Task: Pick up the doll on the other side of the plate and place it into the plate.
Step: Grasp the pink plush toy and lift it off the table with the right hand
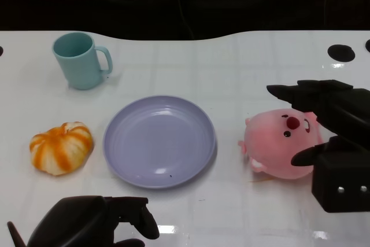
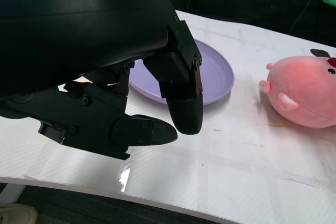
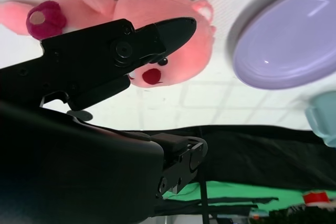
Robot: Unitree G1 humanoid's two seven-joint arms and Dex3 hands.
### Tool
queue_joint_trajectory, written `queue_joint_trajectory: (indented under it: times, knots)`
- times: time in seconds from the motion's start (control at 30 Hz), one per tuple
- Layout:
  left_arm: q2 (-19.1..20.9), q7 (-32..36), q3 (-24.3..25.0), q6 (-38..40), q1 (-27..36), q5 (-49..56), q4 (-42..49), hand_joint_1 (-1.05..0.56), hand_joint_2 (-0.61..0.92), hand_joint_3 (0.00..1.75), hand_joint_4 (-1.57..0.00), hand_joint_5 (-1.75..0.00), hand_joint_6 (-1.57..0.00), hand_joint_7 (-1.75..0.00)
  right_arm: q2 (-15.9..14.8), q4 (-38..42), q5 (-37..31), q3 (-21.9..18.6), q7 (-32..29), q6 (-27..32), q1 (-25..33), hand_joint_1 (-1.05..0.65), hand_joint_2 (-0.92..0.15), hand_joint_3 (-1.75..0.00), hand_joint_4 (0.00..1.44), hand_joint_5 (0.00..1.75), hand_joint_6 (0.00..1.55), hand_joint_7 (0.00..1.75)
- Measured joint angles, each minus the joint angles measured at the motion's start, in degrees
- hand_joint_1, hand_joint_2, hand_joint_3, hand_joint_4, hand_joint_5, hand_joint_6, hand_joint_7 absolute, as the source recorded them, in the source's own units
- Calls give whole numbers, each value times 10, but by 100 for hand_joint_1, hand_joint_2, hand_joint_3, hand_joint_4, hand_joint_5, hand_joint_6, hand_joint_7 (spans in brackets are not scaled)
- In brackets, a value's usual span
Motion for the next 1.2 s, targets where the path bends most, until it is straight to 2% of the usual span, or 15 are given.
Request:
queue_joint_trajectory:
  times: [0.37,0.73,0.97,1.03,1.13,1.17,1.2]
  knots:
    - [0,0,-1,3,3,1,-5,-29,92,34,-67,-150,-77,-79,6,143,-29,54,-13,-9,-73,-81,-91,-1,3,11,11,0]
    - [0,0,-3,10,8,3,-13,-28,92,35,-65,-151,-78,-79,60,378,-49,125,-61,-36,-177,-88,-92,-7,4,12,9,0]
    - [0,0,-7,19,10,6,-24,-29,92,35,-65,-150,-77,-78,94,499,-43,147,-79,-48,-241,-89,-92,-6,7,14,12,2]
    - [-1,0,-9,20,11,7,-26,-29,92,35,-66,-151,-78,-78,98,527,-45,155,-93,-56,-254,-85,-92,-4,19,16,24,4]
    - [-1,0,-14,20,12,8,-27,-29,92,35,-66,-152,-78,-78,104,557,-52,168,-136,-66,-265,-62,-88,-1,54,19,54,6]
    - [-1,0,-15,20,12,9,-27,-29,92,35,-65,-152,-77,-78,108,566,-50,167,-156,-73,-266,-47,-85,0,69,33,71,11]
    - [-1,0,-15,22,13,11,-28,-29,92,35,-65,-152,-77,-78,113,577,-41,162,-180,-83,-265,-33,-85,-1,73,70,87,15]
